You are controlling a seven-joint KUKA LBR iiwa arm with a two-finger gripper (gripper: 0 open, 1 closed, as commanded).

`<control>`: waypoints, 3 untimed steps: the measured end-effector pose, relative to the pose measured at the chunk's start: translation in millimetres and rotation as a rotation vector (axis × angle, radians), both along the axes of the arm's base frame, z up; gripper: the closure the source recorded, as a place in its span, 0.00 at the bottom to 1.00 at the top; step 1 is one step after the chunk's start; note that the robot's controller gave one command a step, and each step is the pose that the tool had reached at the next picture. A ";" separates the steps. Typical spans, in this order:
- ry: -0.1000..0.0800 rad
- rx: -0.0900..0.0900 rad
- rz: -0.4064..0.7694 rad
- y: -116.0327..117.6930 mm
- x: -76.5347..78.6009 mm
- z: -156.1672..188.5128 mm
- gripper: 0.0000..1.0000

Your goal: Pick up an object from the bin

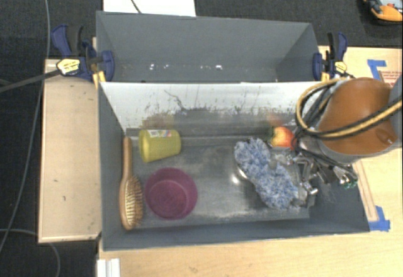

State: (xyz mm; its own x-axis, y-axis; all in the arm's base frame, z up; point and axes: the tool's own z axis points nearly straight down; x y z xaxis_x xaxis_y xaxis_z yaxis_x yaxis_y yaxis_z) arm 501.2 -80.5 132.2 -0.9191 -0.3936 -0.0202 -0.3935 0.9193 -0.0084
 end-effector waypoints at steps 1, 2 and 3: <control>-0.014 -0.027 0.876 -4.7 11.2 -26.3 1.00; -0.015 -0.030 1.046 -6.0 13.6 -31.2 1.00; -0.014 -0.029 1.040 -5.9 13.5 -31.2 1.00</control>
Offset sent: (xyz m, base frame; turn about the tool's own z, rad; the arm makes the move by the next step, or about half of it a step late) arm 0.0000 0.0000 0.0000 0.0000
